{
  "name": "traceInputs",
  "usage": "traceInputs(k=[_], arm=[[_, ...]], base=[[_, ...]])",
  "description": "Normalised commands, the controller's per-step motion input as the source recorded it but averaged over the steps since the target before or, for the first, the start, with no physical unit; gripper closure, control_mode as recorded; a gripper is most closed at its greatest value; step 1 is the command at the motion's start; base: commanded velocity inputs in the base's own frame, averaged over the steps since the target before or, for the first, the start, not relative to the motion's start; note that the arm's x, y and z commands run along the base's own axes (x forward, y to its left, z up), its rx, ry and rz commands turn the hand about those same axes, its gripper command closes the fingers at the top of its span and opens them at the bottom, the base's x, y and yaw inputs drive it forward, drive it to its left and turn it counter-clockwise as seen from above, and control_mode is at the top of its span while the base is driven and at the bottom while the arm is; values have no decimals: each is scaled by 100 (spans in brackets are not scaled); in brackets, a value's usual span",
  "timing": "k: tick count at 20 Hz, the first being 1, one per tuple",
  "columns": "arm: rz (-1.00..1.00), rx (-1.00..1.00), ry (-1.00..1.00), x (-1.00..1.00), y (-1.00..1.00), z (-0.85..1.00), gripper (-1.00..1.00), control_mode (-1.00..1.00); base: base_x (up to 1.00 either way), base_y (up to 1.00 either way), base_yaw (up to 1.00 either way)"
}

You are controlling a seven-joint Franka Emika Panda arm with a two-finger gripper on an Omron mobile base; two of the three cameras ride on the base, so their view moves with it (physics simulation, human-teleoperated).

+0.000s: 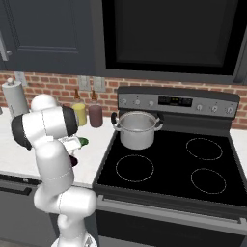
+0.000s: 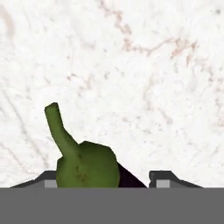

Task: Put the eggplant and broccoli in the pot. Retrieve the spatula and lightly stir the vegetables in the pot.

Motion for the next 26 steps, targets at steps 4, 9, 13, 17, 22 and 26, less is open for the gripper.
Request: traceInputs(k=[4, 9, 13, 17, 22, 26], arm=[[0, 0, -4, -30, -31, -2, 100, -100], [0, 2, -21, -65, -53, 2, 100, -100], [2, 3, -32, -82, -62, 19, 100, -100], [2, 2, -36, -71, -56, 42, 100, -100], [3, 1, -35, -24, -41, 70, 100, -100], [5, 0, -32, 0, -41, 90, 100, -100]], base=[[0, 0, 0], [0, 0, 0], [0, 0, 0], [0, 0, 0], [0, 0, 0], [0, 0, 0]])
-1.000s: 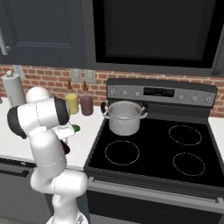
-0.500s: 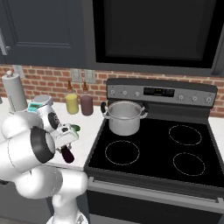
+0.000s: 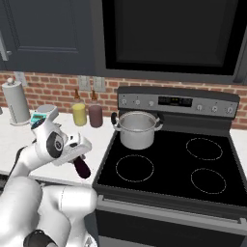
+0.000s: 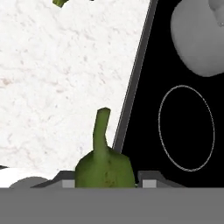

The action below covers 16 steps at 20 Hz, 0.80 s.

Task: Put the eggplant and broccoli in the pot. Retrieve the spatula and lightly stir the vegetables in the pot.

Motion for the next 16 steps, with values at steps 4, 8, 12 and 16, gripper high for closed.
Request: traceInputs(k=[4, 8, 12, 16], arm=[[6, 0, -31, 1, -33, 93, 100, -100], [5, -3, -28, 8, -20, 84, 100, -100], [6, -3, -26, 11, -13, 67, 100, -100], [7, 0, -21, 30, -24, 61, 100, -100]], base=[[0, 0, 0], [0, 0, 0], [0, 0, 0], [0, 0, 0]])
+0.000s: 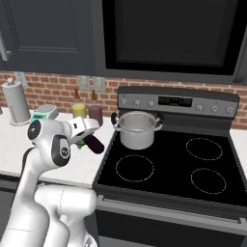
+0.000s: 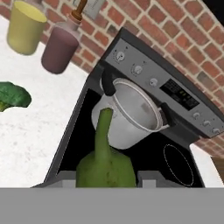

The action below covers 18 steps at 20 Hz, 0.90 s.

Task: Put the eggplant and broccoli in the pot. Retrieve the spatula and lightly stir the vegetables in the pot.

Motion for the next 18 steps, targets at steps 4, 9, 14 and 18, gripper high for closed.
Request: traceInputs(k=[4, 9, 14, 18], arm=[[5, 0, -11, 42, -34, 42, 100, -100], [6, 0, -1, 61, -37, 2, 100, -100], [9, 0, -3, 68, -32, 0, 100, -100], [8, 0, -10, 51, -16, 0, 100, -100]], base=[[0, 0, 0], [0, 0, 0], [0, 0, 0], [0, 0, 0]])
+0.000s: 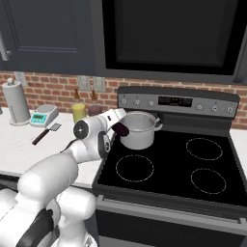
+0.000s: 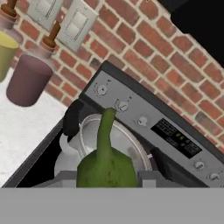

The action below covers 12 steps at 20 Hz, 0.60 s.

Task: Put the eggplant and broccoli in the pot. Retrieve the spatula and lightly stir the vegetables in the pot.

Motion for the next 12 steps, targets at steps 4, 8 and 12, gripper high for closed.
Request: traceInputs(k=[4, 8, 12], arm=[[6, 0, -14, 20, -4, 0, 100, -100], [7, 0, -9, 28, -2, 0, 100, -100], [6, 0, -8, 40, -12, 1, 100, -100]], base=[[0, 0, 0], [0, 0, 0], [0, 0, 0]])
